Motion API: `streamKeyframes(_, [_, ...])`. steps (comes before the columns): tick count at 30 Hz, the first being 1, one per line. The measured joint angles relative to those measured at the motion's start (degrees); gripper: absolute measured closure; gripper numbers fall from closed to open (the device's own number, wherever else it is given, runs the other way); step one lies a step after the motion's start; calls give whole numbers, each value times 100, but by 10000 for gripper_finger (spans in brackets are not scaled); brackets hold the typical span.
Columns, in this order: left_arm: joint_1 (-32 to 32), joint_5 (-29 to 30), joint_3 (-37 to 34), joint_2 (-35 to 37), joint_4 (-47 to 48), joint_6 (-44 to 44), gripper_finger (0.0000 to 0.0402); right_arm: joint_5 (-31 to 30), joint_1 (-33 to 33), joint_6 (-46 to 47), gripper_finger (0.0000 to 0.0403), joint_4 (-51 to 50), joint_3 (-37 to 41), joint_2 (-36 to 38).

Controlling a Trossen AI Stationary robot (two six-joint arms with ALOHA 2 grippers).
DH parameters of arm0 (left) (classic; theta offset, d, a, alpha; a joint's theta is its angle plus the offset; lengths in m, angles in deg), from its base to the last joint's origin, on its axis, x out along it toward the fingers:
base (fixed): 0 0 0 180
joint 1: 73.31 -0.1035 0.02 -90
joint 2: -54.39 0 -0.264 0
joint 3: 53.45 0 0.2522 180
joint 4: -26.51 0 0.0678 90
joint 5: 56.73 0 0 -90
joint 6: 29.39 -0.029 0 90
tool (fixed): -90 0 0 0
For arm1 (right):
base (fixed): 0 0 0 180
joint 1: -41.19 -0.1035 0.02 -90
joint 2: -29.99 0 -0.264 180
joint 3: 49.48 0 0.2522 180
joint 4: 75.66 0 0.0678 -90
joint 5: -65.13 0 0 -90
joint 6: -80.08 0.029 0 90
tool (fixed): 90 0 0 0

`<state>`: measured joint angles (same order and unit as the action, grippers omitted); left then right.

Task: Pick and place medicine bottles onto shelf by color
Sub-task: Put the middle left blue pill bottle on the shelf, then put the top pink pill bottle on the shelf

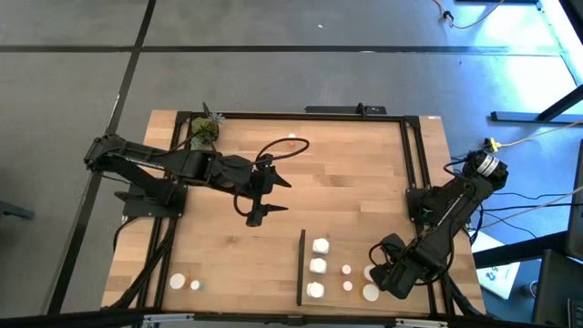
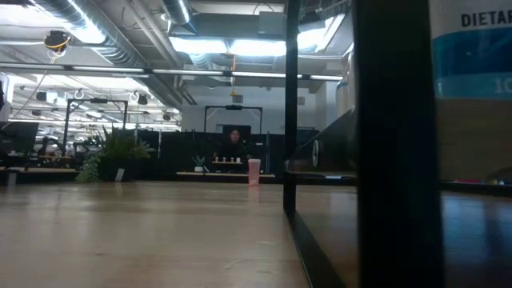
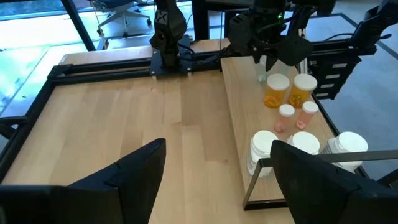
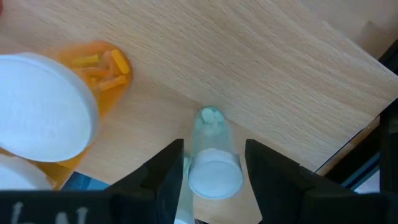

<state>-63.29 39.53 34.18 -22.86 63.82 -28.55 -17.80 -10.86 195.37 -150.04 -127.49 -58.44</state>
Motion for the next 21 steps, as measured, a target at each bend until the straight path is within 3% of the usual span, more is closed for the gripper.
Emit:
streamKeyframes(12, [0, 1, 0, 2, 40, 9, 117, -88, 83, -9, 228, -707, -603, 121])
streamKeyframes(21, [0, 114, 2, 59, 214, 388, 117, -1710, 239, -481, 228, -1709, -1747, 121])
